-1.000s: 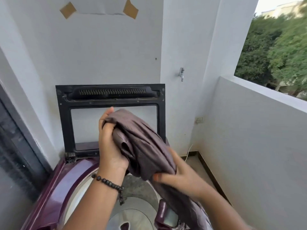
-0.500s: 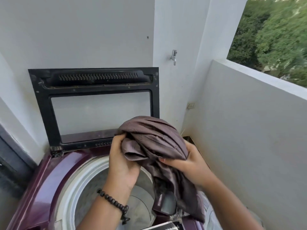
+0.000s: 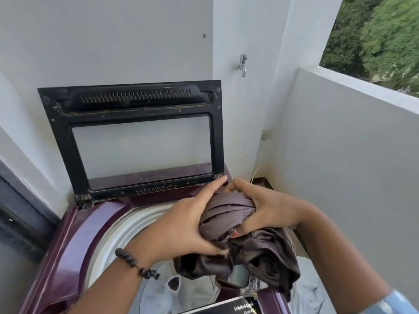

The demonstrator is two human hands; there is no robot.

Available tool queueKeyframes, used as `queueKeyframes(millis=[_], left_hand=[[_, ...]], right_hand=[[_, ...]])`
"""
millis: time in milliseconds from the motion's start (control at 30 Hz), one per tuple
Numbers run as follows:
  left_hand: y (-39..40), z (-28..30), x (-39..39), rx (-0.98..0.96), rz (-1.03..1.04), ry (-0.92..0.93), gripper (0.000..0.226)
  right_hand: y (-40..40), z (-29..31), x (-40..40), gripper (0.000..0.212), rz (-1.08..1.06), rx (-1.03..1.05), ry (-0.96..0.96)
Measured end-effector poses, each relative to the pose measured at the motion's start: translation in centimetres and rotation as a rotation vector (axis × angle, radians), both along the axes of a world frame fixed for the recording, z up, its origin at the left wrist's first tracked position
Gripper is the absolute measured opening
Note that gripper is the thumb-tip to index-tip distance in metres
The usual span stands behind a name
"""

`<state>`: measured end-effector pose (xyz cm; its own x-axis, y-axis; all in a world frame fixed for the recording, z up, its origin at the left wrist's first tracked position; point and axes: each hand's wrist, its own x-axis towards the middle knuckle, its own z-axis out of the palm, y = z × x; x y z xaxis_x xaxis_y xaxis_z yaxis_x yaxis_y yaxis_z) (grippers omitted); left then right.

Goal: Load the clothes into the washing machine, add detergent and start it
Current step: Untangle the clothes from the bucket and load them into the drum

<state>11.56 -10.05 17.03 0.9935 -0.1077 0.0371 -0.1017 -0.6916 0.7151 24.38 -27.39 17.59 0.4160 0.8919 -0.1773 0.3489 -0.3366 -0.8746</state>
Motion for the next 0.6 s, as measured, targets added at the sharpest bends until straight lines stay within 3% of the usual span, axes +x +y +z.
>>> queueKeyframes(millis=[67, 133, 233, 300, 467, 533, 600], left_hand=[[0.6, -0.6, 0.0, -0.191, 0.064, -0.103, 0.086], [1.0, -0.9, 0.0, -0.331, 0.118, -0.163, 0.064], [1.8, -1.3, 0.4, -0.525, 0.199, -0.224, 0.055], [2.2, -1.3, 0.6, -0.639, 0.276, -0.257, 0.051], [2.4, -1.3, 1.1, -0.901, 0.432, -0.288, 0.044], [2.6, -1.1, 1.3, -0.947, 0.456, -0.304, 0.037], [2.7, -1.0, 1.3, -0.950, 0.491, -0.322, 0.033]], right_hand=[[-0.1, -0.6, -0.1, 0.077, -0.023, 0.072, 0.124], [-0.2, -1.6, -0.5, 0.082, -0.026, 0.136, 0.204], [-1.1, -4.3, -0.6, 0.089, 0.015, 0.074, 0.262], [-2.2, -6.3, -0.5, 0.089, -0.029, -0.047, 0.181], [-3.9, -7.7, 0.7, 0.033, -0.368, -0.025, -0.070], [-3.8, -5.5, 0.9, 0.028, -0.448, 0.153, -0.069], [-3.3, -2.1, 0.8, 0.030, -0.502, 0.402, 0.051]])
